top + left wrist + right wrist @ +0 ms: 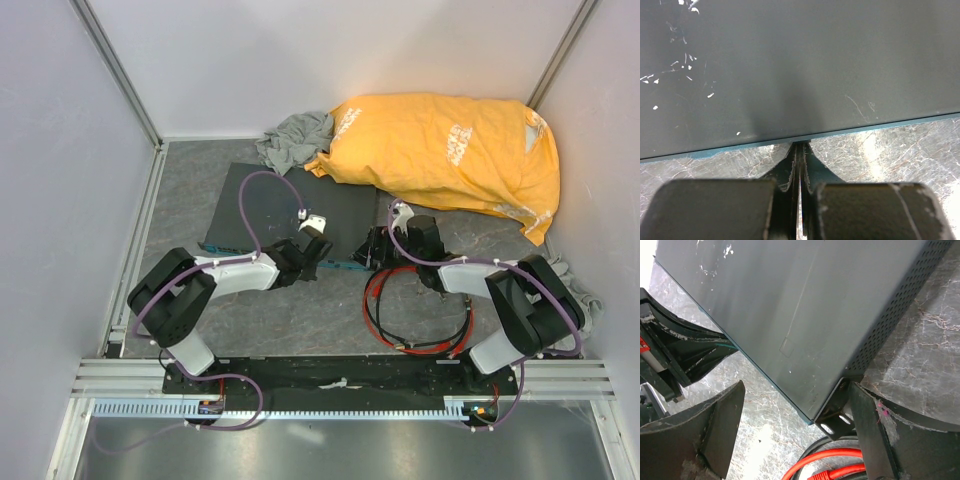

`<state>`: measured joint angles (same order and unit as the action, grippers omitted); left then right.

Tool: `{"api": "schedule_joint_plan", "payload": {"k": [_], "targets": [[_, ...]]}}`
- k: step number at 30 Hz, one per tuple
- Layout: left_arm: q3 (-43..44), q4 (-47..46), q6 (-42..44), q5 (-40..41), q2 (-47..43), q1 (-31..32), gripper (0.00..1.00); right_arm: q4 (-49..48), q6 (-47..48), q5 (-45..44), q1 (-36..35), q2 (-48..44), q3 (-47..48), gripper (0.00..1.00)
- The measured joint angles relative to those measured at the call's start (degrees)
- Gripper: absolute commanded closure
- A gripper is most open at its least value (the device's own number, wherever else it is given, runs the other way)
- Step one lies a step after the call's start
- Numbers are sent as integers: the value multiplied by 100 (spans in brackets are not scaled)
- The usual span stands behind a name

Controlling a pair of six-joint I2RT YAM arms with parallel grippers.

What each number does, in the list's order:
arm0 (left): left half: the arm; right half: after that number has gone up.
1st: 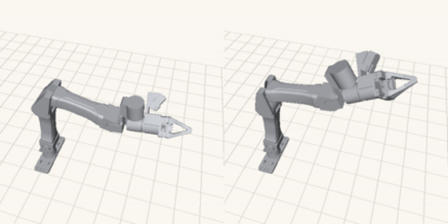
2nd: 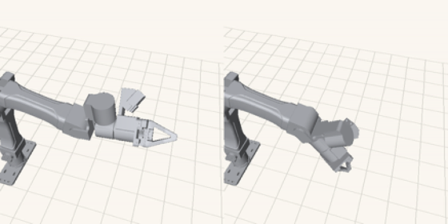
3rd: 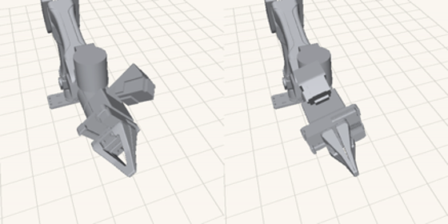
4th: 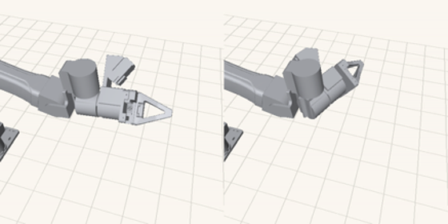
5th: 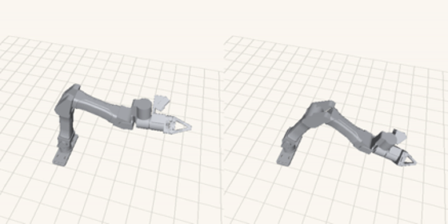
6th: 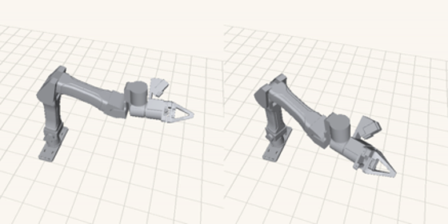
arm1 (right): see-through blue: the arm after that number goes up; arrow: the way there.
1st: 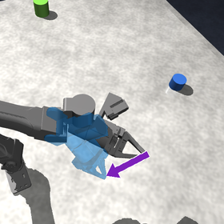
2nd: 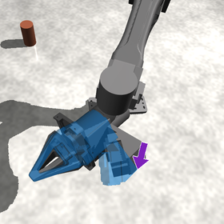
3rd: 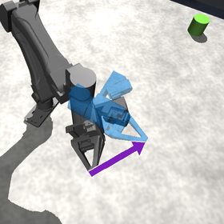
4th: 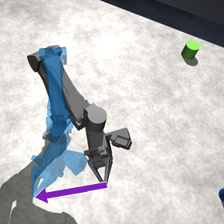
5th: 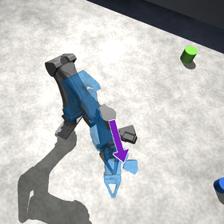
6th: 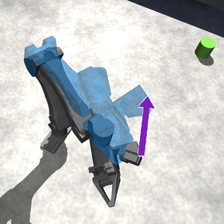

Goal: Insert the plug into the switch port

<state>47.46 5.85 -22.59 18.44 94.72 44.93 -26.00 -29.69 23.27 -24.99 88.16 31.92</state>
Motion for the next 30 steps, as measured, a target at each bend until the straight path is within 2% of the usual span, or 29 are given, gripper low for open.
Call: {"api": "schedule_joint_plan", "payload": {"k": [13, 22, 25, 30], "targets": [[205, 195, 11, 164, 129, 59, 98, -546, -256, 487, 87, 66, -431, 12], [199, 155, -138, 374, 129, 129, 98, -761, -210, 501, 98, 55, -557, 11], [157, 120, -173, 378, 109, 144, 90, -223, 9, 380, 68, -166, -428, 9], [-365, -527, -356, 315, -221, 138, 67, 1589, 352, -474, -87, -1266, -111, 7]]}}
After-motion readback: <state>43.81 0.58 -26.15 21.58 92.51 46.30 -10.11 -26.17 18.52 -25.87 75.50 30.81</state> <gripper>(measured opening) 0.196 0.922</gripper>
